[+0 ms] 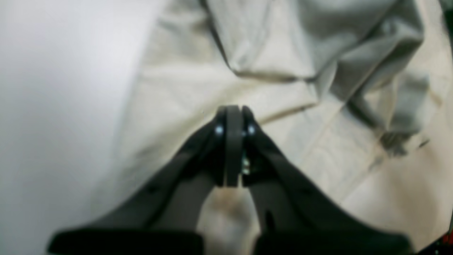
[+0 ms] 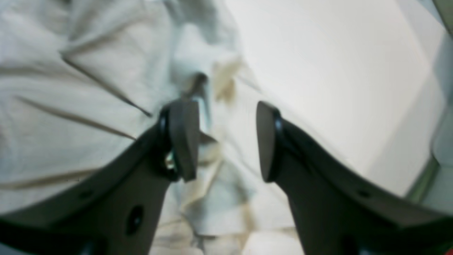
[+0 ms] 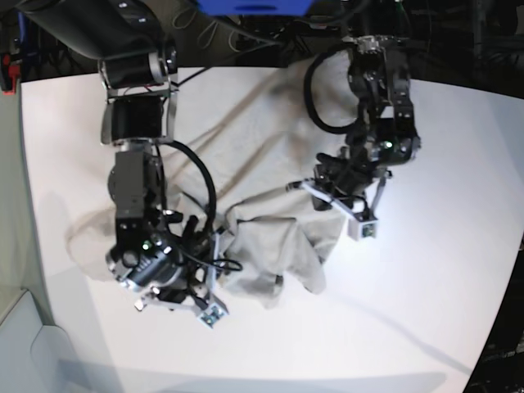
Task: Layout the t-shirt on the table in an organized manner, then fold the t-shirt properly
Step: 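Regrasp the t-shirt edge with the left gripper and pull it outward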
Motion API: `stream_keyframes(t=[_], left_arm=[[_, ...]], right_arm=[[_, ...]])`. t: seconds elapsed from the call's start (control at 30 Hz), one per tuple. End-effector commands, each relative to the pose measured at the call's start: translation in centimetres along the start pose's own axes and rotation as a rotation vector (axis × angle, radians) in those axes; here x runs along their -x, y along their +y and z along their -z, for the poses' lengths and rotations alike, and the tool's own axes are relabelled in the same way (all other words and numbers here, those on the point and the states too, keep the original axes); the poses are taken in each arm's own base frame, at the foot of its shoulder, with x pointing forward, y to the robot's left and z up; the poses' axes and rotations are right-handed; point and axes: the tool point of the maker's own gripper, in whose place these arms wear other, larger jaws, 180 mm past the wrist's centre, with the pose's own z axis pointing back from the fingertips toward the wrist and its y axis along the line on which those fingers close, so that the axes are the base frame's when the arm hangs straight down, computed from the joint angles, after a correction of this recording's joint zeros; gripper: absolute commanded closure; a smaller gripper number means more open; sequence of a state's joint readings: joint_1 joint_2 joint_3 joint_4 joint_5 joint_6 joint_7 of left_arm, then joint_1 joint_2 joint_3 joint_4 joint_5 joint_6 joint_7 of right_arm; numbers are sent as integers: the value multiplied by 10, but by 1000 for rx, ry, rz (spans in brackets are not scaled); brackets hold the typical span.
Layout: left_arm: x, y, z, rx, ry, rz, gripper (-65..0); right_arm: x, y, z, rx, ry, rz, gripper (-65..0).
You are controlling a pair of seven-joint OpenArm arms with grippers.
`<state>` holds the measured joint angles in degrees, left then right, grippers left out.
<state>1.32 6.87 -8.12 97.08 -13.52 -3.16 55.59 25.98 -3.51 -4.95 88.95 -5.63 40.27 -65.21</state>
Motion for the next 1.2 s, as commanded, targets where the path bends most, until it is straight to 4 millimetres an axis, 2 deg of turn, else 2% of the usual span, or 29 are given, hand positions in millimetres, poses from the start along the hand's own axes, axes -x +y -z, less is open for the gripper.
stream_keyframes(t=[0.0, 0.07, 0.17, 0.23, 0.37, 0.47, 0.57, 0.7, 0.83, 0.93, 1.0, 1.17], left_arm=[[-14, -12, 3, 29, -47, 9, -1], [-2, -11, 15, 30, -24, 9, -1], [18, 15, 23, -20, 22, 17, -1], [23, 30, 24, -48, 36, 33, -1], [32, 74, 12, -129, 67, 93, -1], [22, 111, 0, -199, 66, 145, -1], [9, 145, -14, -266, 36, 120, -1], [-6, 179, -31, -347, -12, 56, -1], [-11, 191, -40, -376, -32, 28, -1], [-10, 191, -40, -371, -31, 20, -1], [-2, 192, -41, -374, -16, 18, -1], [4, 193, -42, -376, -8, 16, -1]], right_arm=[[-20, -18, -14, 52, -66, -11, -269], [-12, -32, -23, 94, -47, -24, -269], [0, -48, -29, 135, -18, -37, -269], [11, -58, -32, 158, 9, -47, -269], [29, -65, -33, 173, 45, -49, -269], [45, -73, -35, 185, 65, -7, -269], [49, -77, -37, 192, 67, 23, -269], [56, -71, -33, 178, 78, 24, -269], [65, -65, -24, 150, 105, 29, -269], [71, -59, -6, 100, 110, 46, -269], [79, -55, 9, 58, 137, 65, -269], [92, -59, 37, -14, 177, 115, -269]])
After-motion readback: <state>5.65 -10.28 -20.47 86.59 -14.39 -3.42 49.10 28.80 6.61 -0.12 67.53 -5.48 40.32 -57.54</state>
